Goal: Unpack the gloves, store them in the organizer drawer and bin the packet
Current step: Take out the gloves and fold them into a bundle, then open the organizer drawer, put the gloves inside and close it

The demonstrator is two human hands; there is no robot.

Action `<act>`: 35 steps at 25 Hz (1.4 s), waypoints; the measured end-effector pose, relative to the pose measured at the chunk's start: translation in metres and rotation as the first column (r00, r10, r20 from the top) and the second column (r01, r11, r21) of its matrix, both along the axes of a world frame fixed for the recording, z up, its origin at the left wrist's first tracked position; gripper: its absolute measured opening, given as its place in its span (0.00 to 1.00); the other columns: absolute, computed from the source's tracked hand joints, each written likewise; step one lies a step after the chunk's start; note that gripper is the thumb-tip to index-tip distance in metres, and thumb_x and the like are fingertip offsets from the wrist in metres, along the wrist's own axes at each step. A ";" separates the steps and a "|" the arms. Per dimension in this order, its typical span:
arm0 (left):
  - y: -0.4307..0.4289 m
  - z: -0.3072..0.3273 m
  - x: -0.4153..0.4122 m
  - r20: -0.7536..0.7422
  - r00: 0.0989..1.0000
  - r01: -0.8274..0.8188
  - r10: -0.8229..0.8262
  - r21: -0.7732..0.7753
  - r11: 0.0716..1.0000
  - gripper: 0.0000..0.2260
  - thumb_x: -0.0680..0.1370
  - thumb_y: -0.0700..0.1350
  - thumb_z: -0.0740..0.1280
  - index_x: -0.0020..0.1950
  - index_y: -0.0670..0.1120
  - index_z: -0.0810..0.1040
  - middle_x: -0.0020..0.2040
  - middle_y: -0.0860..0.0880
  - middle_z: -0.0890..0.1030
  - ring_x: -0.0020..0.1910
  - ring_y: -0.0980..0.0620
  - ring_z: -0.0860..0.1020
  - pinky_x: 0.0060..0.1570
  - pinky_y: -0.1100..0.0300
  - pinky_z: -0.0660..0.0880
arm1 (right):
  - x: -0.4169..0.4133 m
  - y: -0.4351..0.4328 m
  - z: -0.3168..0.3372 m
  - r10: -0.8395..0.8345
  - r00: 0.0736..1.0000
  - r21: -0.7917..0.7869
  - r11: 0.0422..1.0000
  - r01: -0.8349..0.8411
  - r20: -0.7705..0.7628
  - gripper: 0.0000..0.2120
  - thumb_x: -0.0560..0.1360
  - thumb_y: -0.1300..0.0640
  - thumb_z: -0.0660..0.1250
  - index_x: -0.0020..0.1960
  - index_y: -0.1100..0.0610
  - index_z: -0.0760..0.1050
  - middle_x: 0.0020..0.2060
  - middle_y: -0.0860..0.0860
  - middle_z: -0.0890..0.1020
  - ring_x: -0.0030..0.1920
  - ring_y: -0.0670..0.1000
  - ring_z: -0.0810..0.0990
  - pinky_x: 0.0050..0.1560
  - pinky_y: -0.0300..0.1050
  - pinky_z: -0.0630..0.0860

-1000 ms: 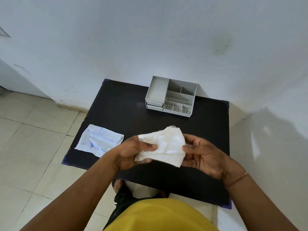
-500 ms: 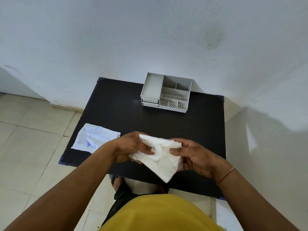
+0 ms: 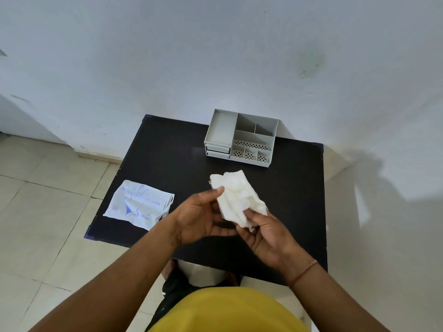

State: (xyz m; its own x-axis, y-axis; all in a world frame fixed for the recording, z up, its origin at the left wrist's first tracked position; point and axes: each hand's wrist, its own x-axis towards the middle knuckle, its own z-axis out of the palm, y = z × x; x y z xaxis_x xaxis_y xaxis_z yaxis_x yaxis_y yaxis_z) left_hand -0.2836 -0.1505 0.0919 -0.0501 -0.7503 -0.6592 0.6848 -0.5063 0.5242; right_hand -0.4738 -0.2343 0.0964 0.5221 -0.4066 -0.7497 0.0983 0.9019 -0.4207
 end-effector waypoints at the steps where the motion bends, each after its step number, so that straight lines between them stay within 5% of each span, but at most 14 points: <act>1: 0.000 0.000 -0.005 0.006 1.000 0.006 -0.006 -0.013 1.000 0.23 0.79 0.47 0.74 0.73 0.45 0.79 0.69 0.37 0.83 0.68 0.33 0.81 0.65 0.31 0.78 | 0.003 0.006 -0.001 -0.040 0.999 0.014 0.999 0.040 0.018 0.16 0.81 0.63 0.70 0.68 0.59 0.79 0.60 0.63 0.87 0.55 0.60 0.88 0.40 0.48 0.89; 3: -0.002 0.002 -0.011 0.135 0.991 0.003 -0.007 0.032 0.999 0.19 0.79 0.39 0.74 0.70 0.44 0.80 0.64 0.38 0.86 0.63 0.35 0.85 0.59 0.35 0.82 | 0.006 0.014 0.000 -0.021 1.000 -0.043 0.999 0.021 -0.004 0.13 0.83 0.61 0.68 0.66 0.58 0.80 0.59 0.61 0.88 0.56 0.60 0.88 0.47 0.51 0.89; 7: -0.008 0.001 -0.010 0.369 0.929 -0.060 0.001 0.149 0.987 0.17 0.77 0.32 0.73 0.64 0.44 0.82 0.58 0.43 0.88 0.54 0.41 0.87 0.42 0.48 0.86 | 0.000 0.004 0.007 0.325 0.901 -0.352 0.839 -0.415 -0.286 0.14 0.82 0.47 0.68 0.64 0.52 0.81 0.57 0.55 0.88 0.57 0.57 0.87 0.55 0.52 0.85; 11: -0.012 0.005 -0.004 0.392 0.919 -0.002 -0.047 0.124 0.992 0.17 0.76 0.32 0.75 0.62 0.47 0.84 0.56 0.46 0.88 0.56 0.41 0.86 0.42 0.48 0.86 | -0.005 -0.019 0.015 0.325 0.919 -0.284 0.880 -0.381 -0.225 0.15 0.82 0.48 0.70 0.63 0.56 0.82 0.58 0.59 0.87 0.56 0.59 0.87 0.45 0.49 0.84; 15: -0.021 0.004 0.002 0.390 0.917 0.034 -0.077 0.117 0.993 0.20 0.75 0.39 0.79 0.65 0.49 0.83 0.61 0.45 0.87 0.60 0.39 0.84 0.49 0.43 0.86 | 0.000 -0.021 0.005 0.286 0.892 -0.391 0.821 -0.416 -0.349 0.08 0.83 0.56 0.69 0.60 0.52 0.83 0.60 0.57 0.86 0.57 0.58 0.86 0.41 0.46 0.84; 18: -0.028 -0.001 0.003 0.437 0.898 -0.009 -0.046 0.123 0.992 0.17 0.77 0.36 0.76 0.64 0.48 0.83 0.61 0.45 0.87 0.59 0.39 0.85 0.48 0.42 0.87 | 0.004 -0.020 0.002 0.214 0.930 -0.435 0.837 -0.332 -0.298 0.10 0.81 0.55 0.71 0.62 0.52 0.83 0.58 0.57 0.87 0.52 0.56 0.87 0.39 0.45 0.82; 21: -0.030 -0.006 0.001 0.338 0.938 -0.113 0.074 0.098 0.989 0.15 0.78 0.34 0.74 0.63 0.46 0.84 0.58 0.45 0.89 0.56 0.40 0.87 0.43 0.45 0.86 | 0.013 -0.020 0.001 0.113 0.992 -0.232 0.965 -0.121 -0.049 0.16 0.78 0.54 0.73 0.65 0.54 0.81 0.57 0.58 0.89 0.51 0.58 0.88 0.46 0.52 0.84; 26: -0.032 -0.016 0.018 0.429 0.903 -0.082 0.023 0.119 0.990 0.17 0.76 0.41 0.79 0.64 0.48 0.84 0.58 0.46 0.89 0.57 0.42 0.87 0.54 0.38 0.85 | 0.038 -0.024 -0.018 0.065 0.985 -0.296 0.949 -0.110 -0.158 0.12 0.82 0.59 0.70 0.64 0.51 0.81 0.56 0.55 0.89 0.53 0.57 0.90 0.50 0.57 0.88; 31: -0.056 -0.009 0.087 0.391 0.908 0.048 -0.147 0.252 0.967 0.21 0.78 0.63 0.71 0.60 0.49 0.86 0.54 0.44 0.90 0.52 0.40 0.89 0.52 0.42 0.86 | 0.061 -0.029 -0.031 -0.099 0.987 -0.106 0.991 0.086 -0.125 0.15 0.81 0.61 0.70 0.67 0.55 0.80 0.60 0.59 0.88 0.59 0.63 0.88 0.51 0.58 0.88; 35: -0.098 -0.043 0.144 0.354 0.932 -0.063 -0.074 0.360 0.931 0.17 0.82 0.56 0.70 0.62 0.45 0.84 0.58 0.43 0.89 0.54 0.40 0.88 0.56 0.40 0.84 | 0.077 -0.033 -0.035 -0.161 0.980 -0.084 0.985 0.151 -0.117 0.16 0.79 0.61 0.71 0.66 0.56 0.81 0.59 0.57 0.89 0.58 0.60 0.88 0.52 0.57 0.87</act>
